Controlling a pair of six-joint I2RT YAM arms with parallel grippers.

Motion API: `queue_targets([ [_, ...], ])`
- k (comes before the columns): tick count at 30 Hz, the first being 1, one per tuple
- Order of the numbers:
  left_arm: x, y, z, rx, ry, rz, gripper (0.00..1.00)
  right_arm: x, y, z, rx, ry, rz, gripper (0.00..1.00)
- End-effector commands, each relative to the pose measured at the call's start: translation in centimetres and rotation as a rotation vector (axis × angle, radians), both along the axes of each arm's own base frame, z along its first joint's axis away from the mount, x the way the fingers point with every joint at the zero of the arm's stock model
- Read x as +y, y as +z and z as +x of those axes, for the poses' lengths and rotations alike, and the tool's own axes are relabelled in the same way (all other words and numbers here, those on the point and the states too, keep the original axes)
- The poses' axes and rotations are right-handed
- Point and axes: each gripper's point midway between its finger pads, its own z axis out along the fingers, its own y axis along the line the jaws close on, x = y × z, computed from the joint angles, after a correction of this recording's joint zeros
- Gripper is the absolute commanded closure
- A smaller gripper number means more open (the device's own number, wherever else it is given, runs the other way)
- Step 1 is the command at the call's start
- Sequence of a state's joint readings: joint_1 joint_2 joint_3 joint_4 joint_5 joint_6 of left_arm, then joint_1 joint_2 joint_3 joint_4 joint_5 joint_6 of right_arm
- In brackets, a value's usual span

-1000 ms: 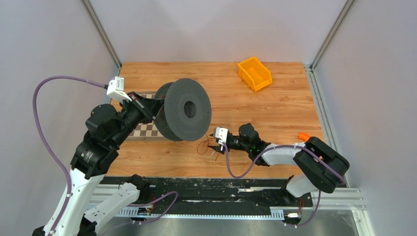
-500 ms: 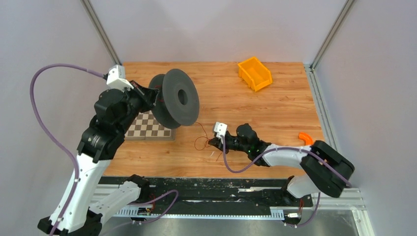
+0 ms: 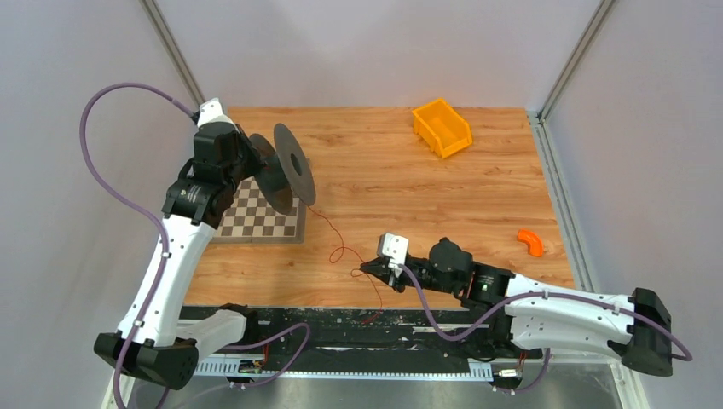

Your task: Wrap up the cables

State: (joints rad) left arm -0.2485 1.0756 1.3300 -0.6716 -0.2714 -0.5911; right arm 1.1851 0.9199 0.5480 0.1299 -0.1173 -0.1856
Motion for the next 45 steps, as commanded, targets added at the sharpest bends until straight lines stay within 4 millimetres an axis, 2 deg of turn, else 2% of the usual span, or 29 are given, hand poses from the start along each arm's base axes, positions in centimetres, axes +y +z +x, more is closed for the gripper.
queue_targets([
  [1,0.8,0.9,1.3,-0.029,0.023,0.042,1.00,-0.1,7.1,-0.9,-0.090,-0.023,0.096,1.00],
  [6,2.1,-1.8,1.6,0.040,0.054,0.141,1.00,-1.6,12.2,-0.6,-0.185,-0.085,0.184,1.00],
  [14,1.8,-5.8,1.5,0.143,-0.034,0.243,1.00,-4.4,15.1,2.0,-0.376,-0.222,0.174,1.00],
  [18,1.8,-7.0,1.2,0.183,-0.083,0.291,1.00,-5.6,17.2,3.1,-0.466,-0.296,0.176,1.00],
  [25,-2.4,-8.2,-0.1,0.181,-0.383,0.309,1.00,-5.0,20.6,4.3,-0.644,-0.343,0.205,1.00],
  [30,-4.2,-9.3,-1.5,0.170,-0.489,0.375,1.00,-3.0,22.9,5.1,-0.678,-0.337,0.217,1.00],
  [35,-6.3,-9.8,-2.8,0.141,-0.602,0.345,1.00,-1.0,23.8,6.8,-0.669,-0.320,0.210,1.00],
  [39,-7.7,-10.4,-4.1,0.116,-0.699,0.324,1.00,-0.8,24.3,9.6,-0.629,-0.338,0.202,1.00],
  [42,-8.4,-10.2,-4.9,0.074,-0.761,0.319,1.00,-1.4,23.6,12.3,-0.582,-0.369,0.182,1.00],
  [45,-9.5,-9.6,-6.7,0.014,-0.858,0.286,1.00,-1.7,21.9,14.6,-0.535,-0.366,0.145,1.00],
])
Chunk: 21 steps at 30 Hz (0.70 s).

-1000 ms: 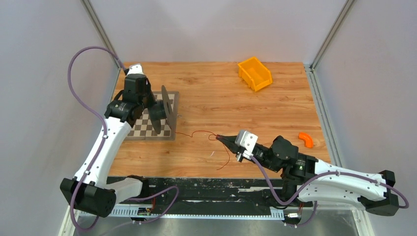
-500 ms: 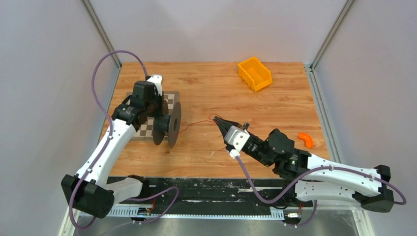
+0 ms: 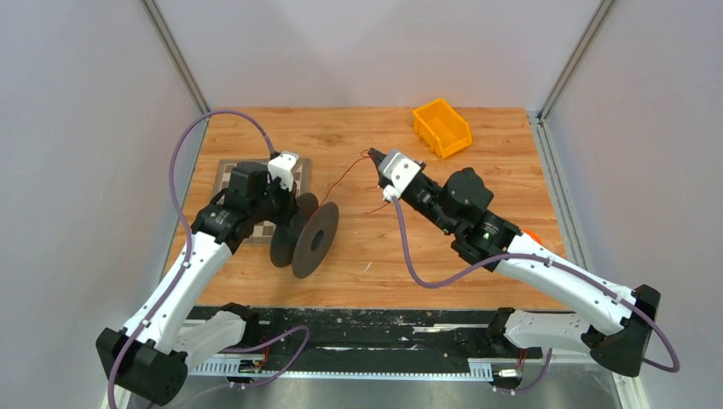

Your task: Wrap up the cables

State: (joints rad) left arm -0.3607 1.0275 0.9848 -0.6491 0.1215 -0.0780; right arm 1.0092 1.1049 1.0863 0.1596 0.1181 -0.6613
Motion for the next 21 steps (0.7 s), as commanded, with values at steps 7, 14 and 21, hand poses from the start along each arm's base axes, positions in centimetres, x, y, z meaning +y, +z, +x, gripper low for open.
queue_targets([
  [7,-3.8,7.3,-4.0,-0.157,-0.242,-0.253,1.00,-1.4,-6.7,6.7,0.258,-0.016,-0.004,1.00],
  [14,-3.7,12.0,-5.0,-0.162,-0.200,-0.409,1.00,-2.8,-12.9,8.6,0.431,-0.069,-0.027,1.00],
  [21,-3.1,16.1,-5.0,-0.216,-0.131,-0.556,1.00,-3.6,-16.0,8.0,0.529,-0.066,-0.017,1.00],
])
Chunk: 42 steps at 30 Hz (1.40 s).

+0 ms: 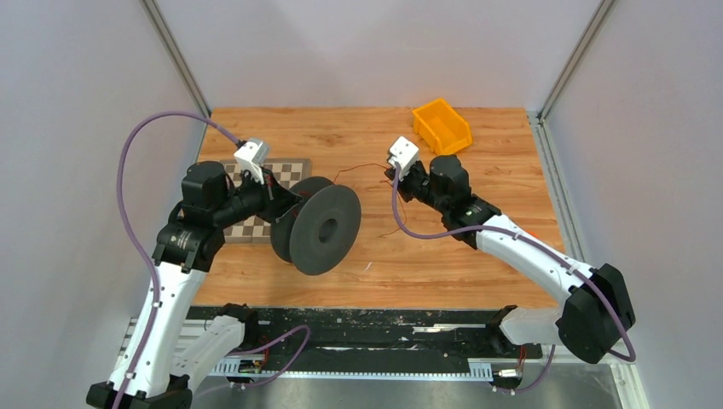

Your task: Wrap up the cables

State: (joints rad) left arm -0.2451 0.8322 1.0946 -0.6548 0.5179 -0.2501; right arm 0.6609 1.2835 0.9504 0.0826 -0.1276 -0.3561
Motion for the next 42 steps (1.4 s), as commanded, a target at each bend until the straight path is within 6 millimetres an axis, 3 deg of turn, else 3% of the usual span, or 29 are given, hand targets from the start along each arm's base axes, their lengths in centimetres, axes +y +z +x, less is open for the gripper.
queue_targets([
  [1,0.0,6.0,-0.2,-0.077,0.046,-0.200,1.00,0.2,0.2,-1.2,0.051,0.028,0.079,1.00],
  [10,0.8,8.9,1.7,-0.034,0.178,-0.501,1.00,2.4,-0.9,-7.0,0.192,0.256,0.249,1.00],
  [19,3.9,7.7,4.4,0.024,0.463,-0.665,1.00,3.8,-0.4,-11.6,0.219,0.366,0.342,1.00],
  [26,5.6,6.9,5.3,0.064,0.600,-0.783,1.00,7.0,0.3,-14.6,0.213,0.447,0.367,1.00],
  [42,8.8,5.0,5.6,-0.009,0.782,-0.647,1.00,13.7,2.9,-17.6,0.259,0.596,0.466,0.98],
])
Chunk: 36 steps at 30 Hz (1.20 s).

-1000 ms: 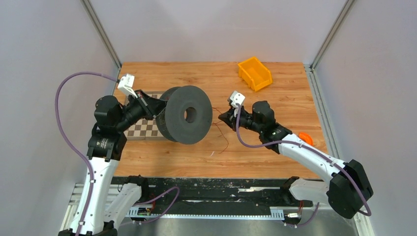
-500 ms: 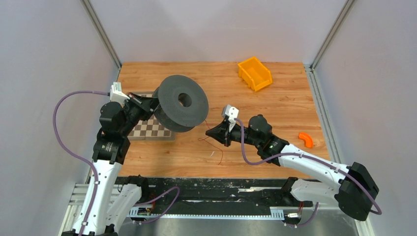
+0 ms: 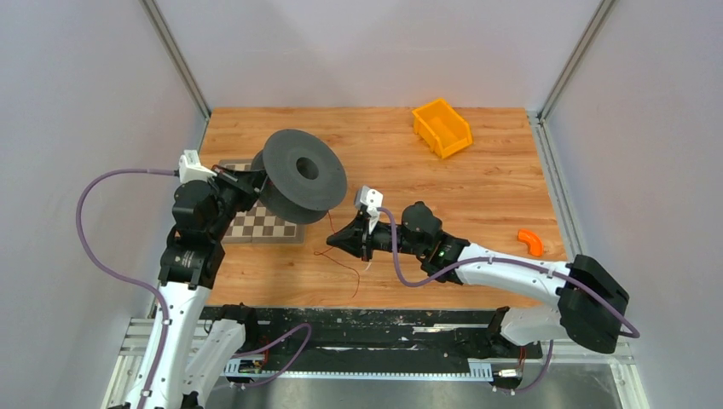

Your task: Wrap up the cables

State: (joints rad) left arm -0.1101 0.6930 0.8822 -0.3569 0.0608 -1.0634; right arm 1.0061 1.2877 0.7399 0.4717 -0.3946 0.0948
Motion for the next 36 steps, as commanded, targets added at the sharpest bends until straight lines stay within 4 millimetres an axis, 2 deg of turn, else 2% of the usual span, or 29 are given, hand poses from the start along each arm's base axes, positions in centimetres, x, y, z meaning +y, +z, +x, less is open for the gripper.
queue_targets([
  [1,1.4,3.2,0.0,-0.124,0.078,0.049,1.00,2.0,4.2,-0.3,-0.025,0.027,0.124,0.98],
  [6,1.9,2.8,-0.1,-0.136,0.106,0.221,1.00,3.3,5.4,-0.1,-0.023,0.014,0.115,0.98],
  [9,2.4,3.0,-0.2,-0.141,0.135,0.304,1.00,3.8,4.4,0.8,0.052,-0.028,0.046,0.98],
  [12,2.8,3.2,-0.2,-0.151,0.131,0.467,1.00,3.8,2.6,1.7,0.097,-0.075,-0.051,1.00],
  [16,1.8,2.9,0.2,-0.165,0.073,0.730,1.00,3.8,1.9,2.3,0.072,-0.091,-0.114,1.00],
  [17,1.9,2.6,0.5,-0.153,0.080,0.776,1.00,3.8,2.0,2.3,0.063,-0.086,-0.118,1.00],
  [21,0.3,1.4,0.7,-0.164,-0.021,0.981,1.00,3.9,2.1,2.6,0.019,-0.069,-0.155,1.00],
  [24,-0.6,0.3,0.6,-0.174,-0.104,1.121,1.00,3.4,1.8,3.5,-0.011,-0.079,-0.198,1.00],
  [29,-0.4,-0.4,0.3,-0.145,-0.156,1.247,1.00,1.8,0.4,5.4,-0.101,-0.151,-0.271,1.00],
  [33,0.6,-1.1,0.6,-0.059,-0.124,1.292,1.00,1.1,-0.9,4.9,-0.135,-0.129,-0.302,1.00],
  [36,0.9,-1.8,0.9,-0.013,-0.112,1.295,1.00,0.9,-0.7,4.1,-0.186,-0.111,-0.282,1.00],
])
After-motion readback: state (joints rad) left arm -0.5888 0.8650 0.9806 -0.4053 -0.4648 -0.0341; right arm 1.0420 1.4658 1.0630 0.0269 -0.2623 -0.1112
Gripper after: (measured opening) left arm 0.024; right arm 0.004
